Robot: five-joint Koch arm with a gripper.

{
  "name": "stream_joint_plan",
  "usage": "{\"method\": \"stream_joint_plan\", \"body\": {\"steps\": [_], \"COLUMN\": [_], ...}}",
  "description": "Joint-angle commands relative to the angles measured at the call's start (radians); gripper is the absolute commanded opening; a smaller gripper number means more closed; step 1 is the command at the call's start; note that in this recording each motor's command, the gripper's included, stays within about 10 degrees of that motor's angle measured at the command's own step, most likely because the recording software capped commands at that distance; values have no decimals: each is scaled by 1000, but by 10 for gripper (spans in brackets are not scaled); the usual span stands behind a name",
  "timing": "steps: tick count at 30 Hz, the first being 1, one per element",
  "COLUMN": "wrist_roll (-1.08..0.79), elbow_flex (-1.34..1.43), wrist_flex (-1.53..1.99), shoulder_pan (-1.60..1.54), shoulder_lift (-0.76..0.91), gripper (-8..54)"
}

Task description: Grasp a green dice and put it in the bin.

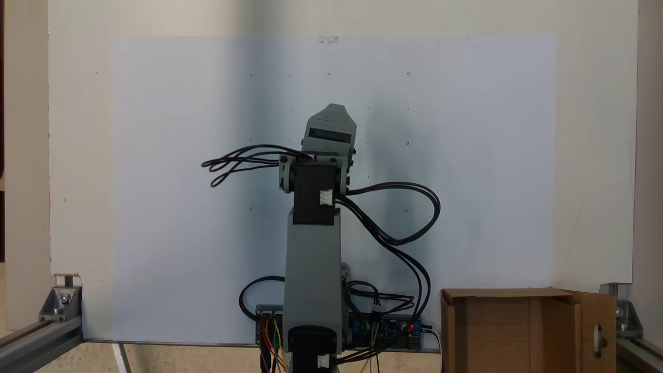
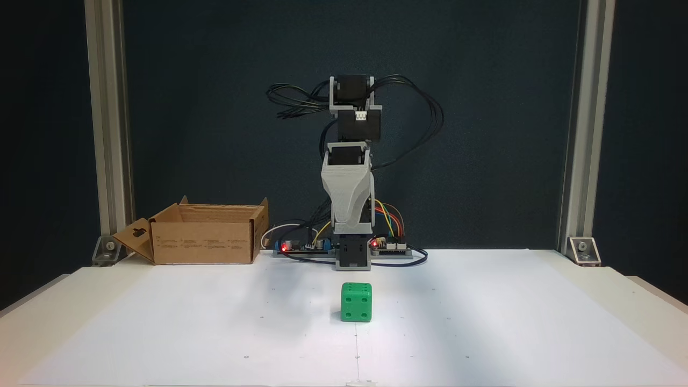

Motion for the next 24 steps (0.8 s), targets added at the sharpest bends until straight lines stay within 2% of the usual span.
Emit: {"method": "stream_joint_plan", "body": {"steps": [1,24], "wrist_roll": [51,52], "elbow_flex": [-52,67], "wrist_flex": [12,-3], "shoulder_pan": [12,28], "shoulder_lift": [8,2], "gripper": [420,425]}}
